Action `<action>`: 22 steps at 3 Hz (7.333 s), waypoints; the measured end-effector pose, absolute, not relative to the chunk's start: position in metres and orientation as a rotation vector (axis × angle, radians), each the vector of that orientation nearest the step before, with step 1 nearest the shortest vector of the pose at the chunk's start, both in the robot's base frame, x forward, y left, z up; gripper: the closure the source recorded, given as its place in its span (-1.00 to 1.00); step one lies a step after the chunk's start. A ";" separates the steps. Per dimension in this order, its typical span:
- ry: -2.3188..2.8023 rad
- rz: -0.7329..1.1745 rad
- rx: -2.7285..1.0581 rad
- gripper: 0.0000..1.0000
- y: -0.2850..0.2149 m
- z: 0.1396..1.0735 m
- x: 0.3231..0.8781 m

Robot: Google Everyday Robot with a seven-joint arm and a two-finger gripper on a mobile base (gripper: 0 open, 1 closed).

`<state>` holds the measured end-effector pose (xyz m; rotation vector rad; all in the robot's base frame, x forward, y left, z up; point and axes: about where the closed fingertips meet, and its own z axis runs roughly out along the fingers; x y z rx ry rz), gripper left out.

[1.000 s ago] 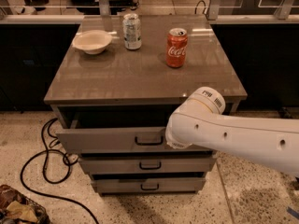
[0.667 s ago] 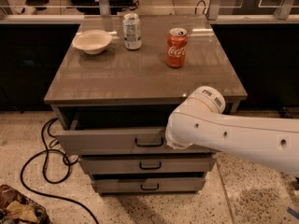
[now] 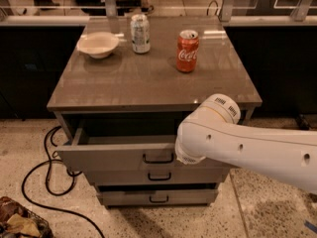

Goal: Open top drawer

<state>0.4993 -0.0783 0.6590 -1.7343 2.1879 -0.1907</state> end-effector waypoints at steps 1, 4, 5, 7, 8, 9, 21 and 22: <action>2.188 -0.191 -1.734 1.00 -0.078 0.664 0.499; 2.218 -0.149 -1.761 1.00 -0.074 0.659 0.489; 2.221 -0.146 -1.762 1.00 -0.073 0.663 0.488; 2.242 -0.121 -1.776 1.00 -0.070 0.660 0.481; 2.242 -0.121 -1.777 1.00 -0.070 0.664 0.481; 2.244 -0.118 -1.779 1.00 -0.070 0.664 0.480; 2.251 -0.313 -1.764 0.12 -0.080 0.728 0.467; 2.251 -0.314 -1.765 0.57 -0.080 0.728 0.467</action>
Offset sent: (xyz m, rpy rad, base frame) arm -0.2708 0.0464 0.0298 -0.0180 0.4888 0.2334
